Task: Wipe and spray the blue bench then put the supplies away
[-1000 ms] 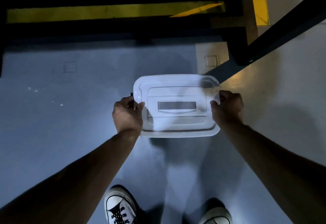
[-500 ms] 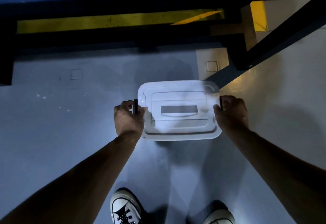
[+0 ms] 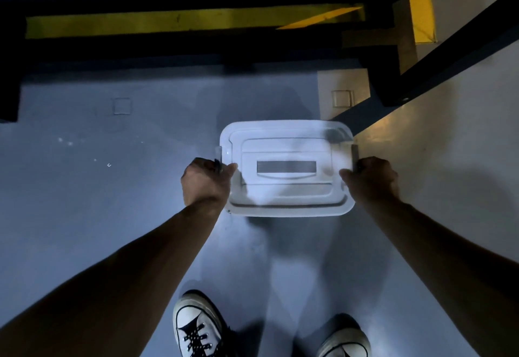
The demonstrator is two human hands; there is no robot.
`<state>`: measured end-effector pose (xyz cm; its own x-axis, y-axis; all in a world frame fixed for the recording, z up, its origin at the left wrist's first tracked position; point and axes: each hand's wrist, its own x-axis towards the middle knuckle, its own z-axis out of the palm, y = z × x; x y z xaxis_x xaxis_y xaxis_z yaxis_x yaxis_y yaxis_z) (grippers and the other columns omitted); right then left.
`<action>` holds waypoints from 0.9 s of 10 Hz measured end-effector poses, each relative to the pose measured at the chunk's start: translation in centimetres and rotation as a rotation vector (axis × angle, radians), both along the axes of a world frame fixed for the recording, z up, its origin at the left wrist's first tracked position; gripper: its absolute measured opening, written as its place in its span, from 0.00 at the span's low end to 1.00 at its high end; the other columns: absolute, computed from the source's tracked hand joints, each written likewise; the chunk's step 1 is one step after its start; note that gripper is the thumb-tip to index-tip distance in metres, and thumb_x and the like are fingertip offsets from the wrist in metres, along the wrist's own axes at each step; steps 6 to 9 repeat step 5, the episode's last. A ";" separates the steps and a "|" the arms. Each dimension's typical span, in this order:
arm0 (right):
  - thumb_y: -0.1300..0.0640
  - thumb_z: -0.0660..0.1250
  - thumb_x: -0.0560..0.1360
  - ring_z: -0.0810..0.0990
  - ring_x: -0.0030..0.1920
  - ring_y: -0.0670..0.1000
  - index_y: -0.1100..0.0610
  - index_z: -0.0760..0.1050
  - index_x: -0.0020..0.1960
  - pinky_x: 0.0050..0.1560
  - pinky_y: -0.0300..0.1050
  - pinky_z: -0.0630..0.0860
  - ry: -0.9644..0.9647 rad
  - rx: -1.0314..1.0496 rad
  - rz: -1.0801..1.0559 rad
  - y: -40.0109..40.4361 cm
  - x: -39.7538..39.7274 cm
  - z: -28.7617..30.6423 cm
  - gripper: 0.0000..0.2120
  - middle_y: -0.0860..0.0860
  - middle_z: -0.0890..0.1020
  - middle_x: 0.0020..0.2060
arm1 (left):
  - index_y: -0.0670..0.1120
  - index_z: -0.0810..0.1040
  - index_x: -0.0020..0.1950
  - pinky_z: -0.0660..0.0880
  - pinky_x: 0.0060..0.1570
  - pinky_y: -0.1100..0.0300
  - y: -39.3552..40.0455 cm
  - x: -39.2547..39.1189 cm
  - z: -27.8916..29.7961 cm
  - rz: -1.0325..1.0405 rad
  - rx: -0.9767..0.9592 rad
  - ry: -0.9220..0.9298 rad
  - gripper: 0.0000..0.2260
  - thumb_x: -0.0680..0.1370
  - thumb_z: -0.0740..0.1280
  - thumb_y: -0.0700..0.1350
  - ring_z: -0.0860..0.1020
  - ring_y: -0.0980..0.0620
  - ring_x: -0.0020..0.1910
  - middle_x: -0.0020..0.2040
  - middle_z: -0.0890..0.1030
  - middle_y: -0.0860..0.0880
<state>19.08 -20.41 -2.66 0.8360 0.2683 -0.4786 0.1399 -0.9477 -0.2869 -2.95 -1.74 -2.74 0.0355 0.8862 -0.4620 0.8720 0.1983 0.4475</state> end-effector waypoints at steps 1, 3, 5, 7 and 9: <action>0.53 0.73 0.72 0.85 0.46 0.60 0.63 0.84 0.51 0.49 0.50 0.81 -0.093 0.026 -0.014 0.6 -0.5 0.1 0.14 0.60 0.87 0.46 | 0.42 0.82 0.46 0.66 0.35 0.62 -0.3 0.7 0.2 0.015 0.039 0.015 0.17 0.72 0.75 0.57 0.81 0.47 0.43 0.42 0.85 0.48; 0.55 0.70 0.73 0.84 0.43 0.60 0.64 0.84 0.47 0.48 0.51 0.81 -0.171 0.044 0.051 0.4 -1.1 -0.3 0.12 0.61 0.87 0.42 | 0.43 0.82 0.47 0.67 0.38 0.62 -0.7 0.8 -0.5 0.026 0.073 0.030 0.17 0.72 0.76 0.57 0.82 0.46 0.47 0.46 0.85 0.48; 0.48 0.70 0.77 0.83 0.55 0.61 0.62 0.81 0.60 0.53 0.49 0.76 -0.005 0.061 -0.057 0.1 -0.3 2.5 0.19 0.59 0.85 0.56 | 0.43 0.84 0.51 0.78 0.50 0.56 0.5 0.1 1.9 -0.024 -0.069 -0.022 0.18 0.73 0.75 0.57 0.83 0.45 0.51 0.49 0.87 0.46; 0.48 0.70 0.77 0.83 0.55 0.61 0.62 0.81 0.60 0.53 0.49 0.76 -0.005 0.061 -0.057 0.1 -0.3 2.5 0.19 0.59 0.85 0.56 | 0.43 0.84 0.51 0.78 0.50 0.56 0.5 0.1 1.9 -0.024 -0.069 -0.022 0.18 0.73 0.75 0.57 0.83 0.45 0.51 0.49 0.87 0.46; 0.48 0.70 0.77 0.83 0.55 0.61 0.62 0.81 0.60 0.53 0.49 0.76 -0.005 0.061 -0.057 0.1 -0.3 2.5 0.19 0.59 0.85 0.56 | 0.43 0.84 0.51 0.78 0.50 0.56 0.5 0.1 1.9 -0.024 -0.069 -0.022 0.18 0.73 0.75 0.57 0.83 0.45 0.51 0.49 0.87 0.46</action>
